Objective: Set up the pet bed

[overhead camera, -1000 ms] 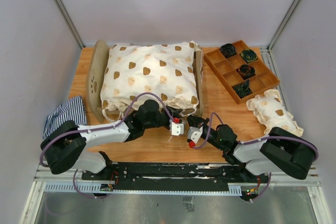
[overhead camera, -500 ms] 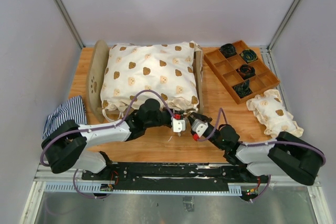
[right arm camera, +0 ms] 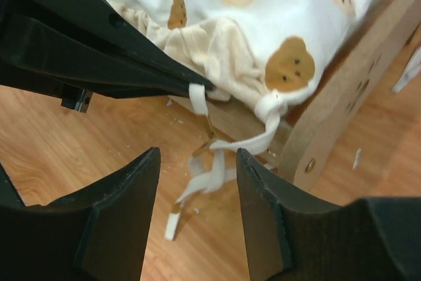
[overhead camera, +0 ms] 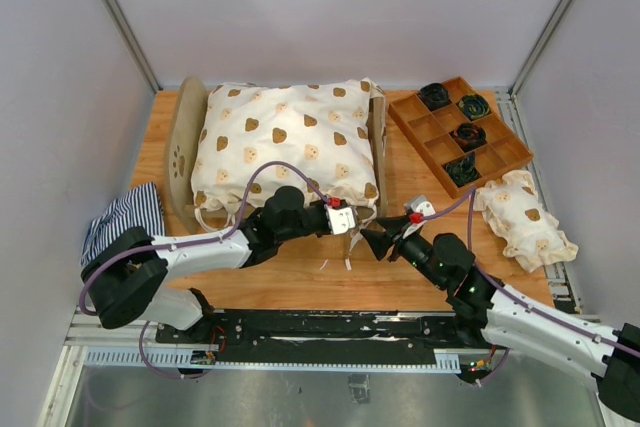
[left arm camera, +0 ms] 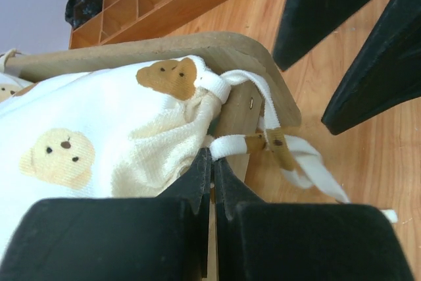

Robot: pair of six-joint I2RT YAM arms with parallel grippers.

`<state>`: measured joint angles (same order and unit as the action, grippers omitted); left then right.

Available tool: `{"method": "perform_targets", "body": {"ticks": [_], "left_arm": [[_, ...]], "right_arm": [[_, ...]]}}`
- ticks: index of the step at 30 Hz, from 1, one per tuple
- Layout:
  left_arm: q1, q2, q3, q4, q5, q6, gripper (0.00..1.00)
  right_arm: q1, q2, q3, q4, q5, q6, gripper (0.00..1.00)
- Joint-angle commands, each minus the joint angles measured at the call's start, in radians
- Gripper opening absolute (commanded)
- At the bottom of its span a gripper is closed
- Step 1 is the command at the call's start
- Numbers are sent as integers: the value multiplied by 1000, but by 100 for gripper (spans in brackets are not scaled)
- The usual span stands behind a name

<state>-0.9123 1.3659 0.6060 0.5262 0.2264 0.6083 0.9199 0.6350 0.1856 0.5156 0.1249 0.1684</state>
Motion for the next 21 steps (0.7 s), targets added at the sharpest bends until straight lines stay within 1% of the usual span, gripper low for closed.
{"method": "perform_targets", "body": {"ticks": [1,4,7,9,12,16,19,21], "left_arm": [[-5,15,20,47,-30,-58,0],[-5,13,18,47,-31,-75,0],[-5,13,20,50,-37,-95,0],[-5,12,20,53,-44,-106,0],[-5,11,21,58,-55,-118,0],[-5,7,24,60,-64,-127,0],[-5,5,24,66,-68,-137,0],[-5,4,24,74,-64,-143,0]], "right_arm": [[-13,-68,-2,-249,72,362,52],[6,-54,-22,-197,53,430,55],[59,19,-13,-155,126,434,56],[97,87,-10,-131,216,462,57],[134,213,-16,1,290,492,57],[186,362,2,109,402,521,58],[204,463,31,172,433,509,59],[207,524,42,218,427,510,58]]}}
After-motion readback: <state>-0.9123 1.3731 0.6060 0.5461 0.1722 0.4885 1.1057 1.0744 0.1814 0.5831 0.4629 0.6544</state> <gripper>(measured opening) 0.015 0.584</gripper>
